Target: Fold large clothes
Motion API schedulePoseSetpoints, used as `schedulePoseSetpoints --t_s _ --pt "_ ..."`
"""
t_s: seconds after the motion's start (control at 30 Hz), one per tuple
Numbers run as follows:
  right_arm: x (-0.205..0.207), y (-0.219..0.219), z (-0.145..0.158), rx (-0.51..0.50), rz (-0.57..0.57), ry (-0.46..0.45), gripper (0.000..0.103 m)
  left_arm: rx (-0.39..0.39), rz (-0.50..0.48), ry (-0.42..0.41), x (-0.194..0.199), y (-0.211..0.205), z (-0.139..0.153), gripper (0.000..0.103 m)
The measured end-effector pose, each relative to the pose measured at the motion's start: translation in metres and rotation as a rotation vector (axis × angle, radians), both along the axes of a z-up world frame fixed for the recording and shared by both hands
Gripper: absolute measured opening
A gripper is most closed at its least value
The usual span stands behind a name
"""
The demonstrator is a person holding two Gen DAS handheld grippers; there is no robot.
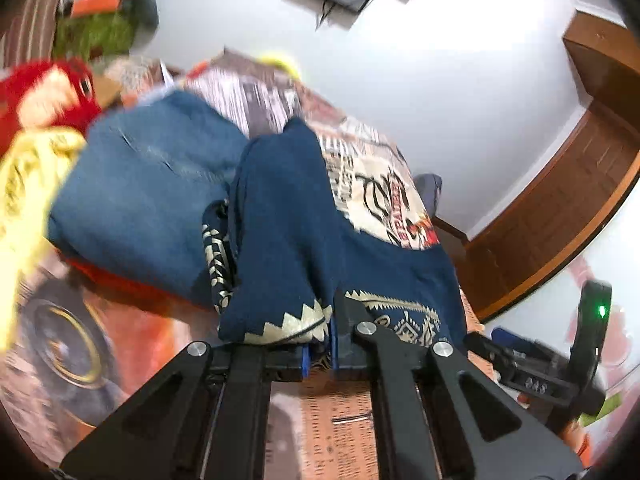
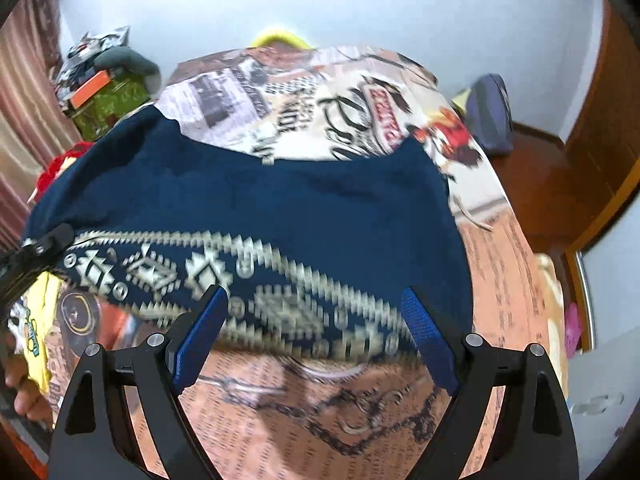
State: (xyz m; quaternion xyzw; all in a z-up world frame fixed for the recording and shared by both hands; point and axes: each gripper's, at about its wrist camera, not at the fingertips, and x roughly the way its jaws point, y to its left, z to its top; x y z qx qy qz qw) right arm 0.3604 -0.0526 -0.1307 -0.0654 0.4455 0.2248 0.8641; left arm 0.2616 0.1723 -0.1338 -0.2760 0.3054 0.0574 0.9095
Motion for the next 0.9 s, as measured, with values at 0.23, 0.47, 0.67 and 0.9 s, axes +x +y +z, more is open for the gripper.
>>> schedulePoseSetpoints --t_s 0.23,0.47,0.67,0.9 --pt "0.01 0.061 -0.023 -0.045 0.1 0.034 0.087 0.085 0.059 0.008 -0.028 0.026 -0.005 0.006" --pt "0.005 0.094 -0.073 -0.092 0.186 0.108 0.087 0.199 -0.002 0.006 -0.011 -0.004 -0.011 0.006" --pt "0.014 0.069 -0.065 -0.013 0.201 0.164 0.088 0.325 -0.067 -0.038 0.011 -0.043 0.018 0.006" --pt "0.011 -0.025 -0.036 0.004 0.065 0.041 0.088 0.392 -0.252 -0.102 0.056 -0.124 0.053 0.006"
